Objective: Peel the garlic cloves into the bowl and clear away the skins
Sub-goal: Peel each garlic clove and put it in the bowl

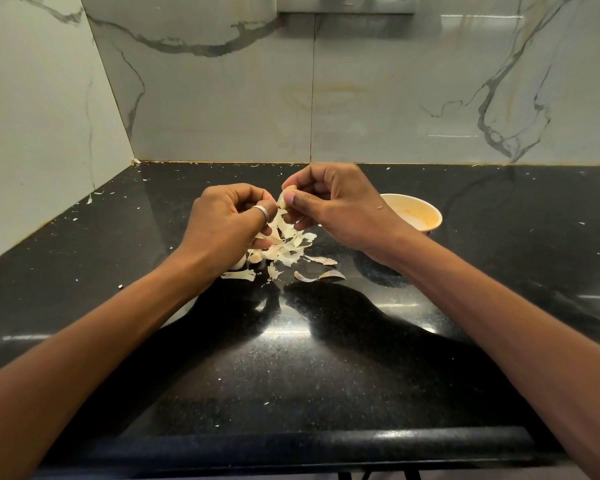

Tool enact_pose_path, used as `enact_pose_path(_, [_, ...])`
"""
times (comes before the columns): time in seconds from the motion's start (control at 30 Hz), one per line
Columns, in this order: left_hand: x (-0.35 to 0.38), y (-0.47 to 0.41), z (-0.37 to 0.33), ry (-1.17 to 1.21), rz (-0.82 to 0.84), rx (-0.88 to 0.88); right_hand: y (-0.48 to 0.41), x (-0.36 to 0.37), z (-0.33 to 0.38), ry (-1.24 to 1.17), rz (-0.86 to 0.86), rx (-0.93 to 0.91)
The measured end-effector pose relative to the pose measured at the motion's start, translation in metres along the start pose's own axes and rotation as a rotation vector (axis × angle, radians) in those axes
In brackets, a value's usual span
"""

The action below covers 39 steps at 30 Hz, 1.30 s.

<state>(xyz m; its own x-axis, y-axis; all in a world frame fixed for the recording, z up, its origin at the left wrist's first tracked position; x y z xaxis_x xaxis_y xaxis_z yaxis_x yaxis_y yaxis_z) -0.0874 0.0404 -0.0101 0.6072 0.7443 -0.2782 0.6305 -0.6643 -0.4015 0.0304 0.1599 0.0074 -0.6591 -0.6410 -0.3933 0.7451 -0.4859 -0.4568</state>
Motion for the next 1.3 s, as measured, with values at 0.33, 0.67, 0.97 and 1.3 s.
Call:
enact_pose_path(0.33, [-0.017,-0.007,0.002,0.034,-0.149,-0.024,0.003,-0.004,0.006,-0.098,0.049,0.073])
enact_pose_path(0.67, [0.006,0.006,-0.010,0.006,0.159,0.004,-0.002,-0.018,0.009,-0.100,-0.051,0.068])
enact_pose_path(0.97, [0.010,0.007,-0.012,-0.046,0.162,0.119,-0.002,-0.021,0.009,-0.059,-0.067,0.056])
enact_pose_path(1.3, [0.002,0.003,-0.010,-0.017,0.054,0.115,0.001,-0.015,0.010,-0.125,-0.003,0.072])
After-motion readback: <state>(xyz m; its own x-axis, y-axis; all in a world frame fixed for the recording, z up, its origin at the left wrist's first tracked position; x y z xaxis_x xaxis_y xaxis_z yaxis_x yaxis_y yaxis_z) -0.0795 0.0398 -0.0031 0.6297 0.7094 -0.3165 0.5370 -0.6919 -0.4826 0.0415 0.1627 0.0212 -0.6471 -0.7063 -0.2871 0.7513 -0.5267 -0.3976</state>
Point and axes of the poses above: each hand's wrist, its own y-axis away from the middle knuckle, its own x-axis out of the palm, z = x × y, the point moved 5 cm from there along -y, towards the middle knuckle, and after that the axes turned 4 degrees about -z, right-handed, at the moved point
